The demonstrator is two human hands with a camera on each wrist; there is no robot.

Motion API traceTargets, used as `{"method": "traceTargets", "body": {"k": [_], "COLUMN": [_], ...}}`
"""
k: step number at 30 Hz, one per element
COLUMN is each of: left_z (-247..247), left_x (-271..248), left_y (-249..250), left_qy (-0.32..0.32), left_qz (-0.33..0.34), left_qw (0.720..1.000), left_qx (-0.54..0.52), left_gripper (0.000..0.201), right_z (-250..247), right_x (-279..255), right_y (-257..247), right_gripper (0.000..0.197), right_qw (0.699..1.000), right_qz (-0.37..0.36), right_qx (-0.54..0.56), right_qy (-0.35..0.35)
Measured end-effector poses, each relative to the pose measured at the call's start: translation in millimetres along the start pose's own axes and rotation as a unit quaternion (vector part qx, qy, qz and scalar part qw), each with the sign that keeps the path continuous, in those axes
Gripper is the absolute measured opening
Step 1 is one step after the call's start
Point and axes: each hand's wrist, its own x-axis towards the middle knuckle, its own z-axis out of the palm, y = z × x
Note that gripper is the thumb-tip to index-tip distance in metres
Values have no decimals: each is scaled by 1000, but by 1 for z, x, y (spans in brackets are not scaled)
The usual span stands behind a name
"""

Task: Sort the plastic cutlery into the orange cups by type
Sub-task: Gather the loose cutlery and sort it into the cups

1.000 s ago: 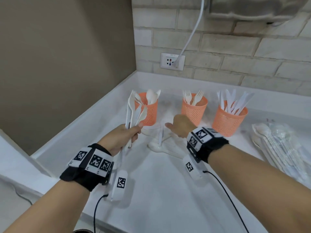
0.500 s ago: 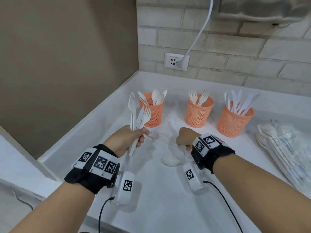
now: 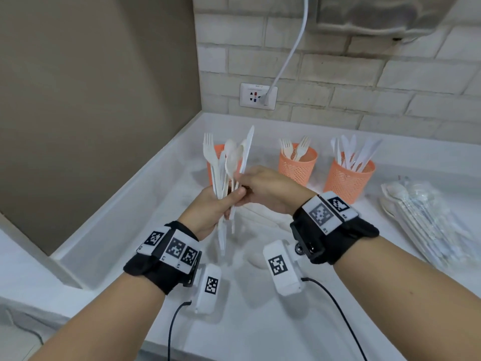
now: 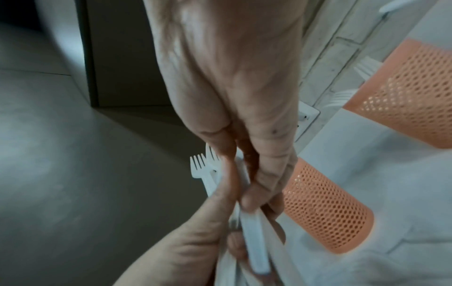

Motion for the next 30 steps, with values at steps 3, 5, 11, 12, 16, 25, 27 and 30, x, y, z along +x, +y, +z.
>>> {"method": "traceTargets", "body": {"k": [3,5,11,12,16,25,27,30], "left_z": [-10,-18,-43,-46,-48,-43,-41,-36], "left_x": [-2,-3,-6,-7,-6,-3,-3,-1], "left_y": [-2,-5,-5,-4,-2,2,2,2], "left_qy": [0,24,95,92,83,59,52,43], "left_qz": [-1,-12,-54,-63,-87,-77,-75,-74], "left_qw": [999,999,993,993,992,995,995,996], "left_qx": [38,42,42,49,44,-23,-27,-23], "left_gripper": [15,12,23,26,28,29,27,25], "right_z": [6,7,-12,-12,-3,-14,-30,-44], "right_x": [7,12,29,30,40,32,27,15], "right_y": [-4,-7,21,34,70,59,57,56], "right_gripper": [28,23,20,22,33,4,29,27], "right_qw": [998,989,921,892,838,858,908,945], "right_qz": [6,-7,21,39,75,101,121,167], "right_qx": [-64,-143,-384,-448,-541,-499,-402,-272], "right_qy": [-1,31,65,34,-9,-61,-6,72]}}
